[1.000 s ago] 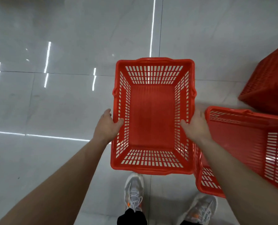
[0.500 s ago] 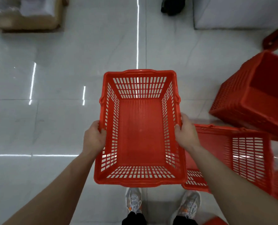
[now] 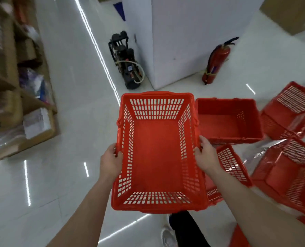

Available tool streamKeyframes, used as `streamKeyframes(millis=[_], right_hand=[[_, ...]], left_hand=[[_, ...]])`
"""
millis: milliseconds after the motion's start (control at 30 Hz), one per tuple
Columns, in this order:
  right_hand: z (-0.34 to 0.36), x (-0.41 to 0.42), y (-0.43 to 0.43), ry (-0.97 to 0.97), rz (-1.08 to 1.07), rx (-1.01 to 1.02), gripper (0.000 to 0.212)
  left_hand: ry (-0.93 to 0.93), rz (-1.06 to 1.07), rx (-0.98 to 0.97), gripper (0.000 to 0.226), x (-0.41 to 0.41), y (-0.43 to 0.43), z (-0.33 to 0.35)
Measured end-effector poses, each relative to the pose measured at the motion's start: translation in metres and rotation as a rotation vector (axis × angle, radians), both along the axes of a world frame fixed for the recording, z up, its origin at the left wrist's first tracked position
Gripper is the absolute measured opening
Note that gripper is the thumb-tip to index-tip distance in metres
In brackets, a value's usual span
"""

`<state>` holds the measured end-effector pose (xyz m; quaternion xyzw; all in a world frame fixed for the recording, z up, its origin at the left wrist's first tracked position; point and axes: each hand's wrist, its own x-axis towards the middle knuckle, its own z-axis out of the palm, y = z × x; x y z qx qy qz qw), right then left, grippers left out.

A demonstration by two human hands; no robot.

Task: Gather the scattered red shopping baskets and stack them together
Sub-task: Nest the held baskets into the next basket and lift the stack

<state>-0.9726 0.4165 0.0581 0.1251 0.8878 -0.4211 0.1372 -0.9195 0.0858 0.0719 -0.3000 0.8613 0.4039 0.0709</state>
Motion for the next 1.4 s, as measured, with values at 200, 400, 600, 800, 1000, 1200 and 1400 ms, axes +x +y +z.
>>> streamKeyframes(millis=[200,400,600,800,1000,1200,1400], right_hand=[[0.05,-0.058,0.079,0.058,-0.301,-0.033,0.046],[0.058,-0.098,0.16,0.053,-0.617,-0.057,0.044],[0.03,-0.111,0.213,0.067,-0.938,-0.159,0.044],[-0.024,-0.135,0.248,0.072,-1.218,-0.23,0.041],[-0.086,-0.172,0.262,0.038,-1.439,-0.292,0.042],[-0.153,-0.198,0.252,0.002,-1.619,-0.433,0.036],[-0.219,-0.205,0.235,-0.057,-1.721,-0.556,0.046]], left_hand=[[-0.01,-0.263,-0.005,0.031,-0.143,0.082,0.057],[0.0,-0.551,-0.033,0.035,-0.276,0.192,0.082],[-0.05,-0.871,-0.097,0.038,-0.378,0.305,0.069],[0.011,-1.175,-0.242,0.038,-0.462,0.414,0.027],[-0.044,-1.366,-0.219,0.035,-0.531,0.503,-0.039],[-0.186,-1.461,-0.217,0.04,-0.566,0.546,-0.114],[-0.284,-1.466,-0.212,0.045,-0.573,0.534,-0.187]])
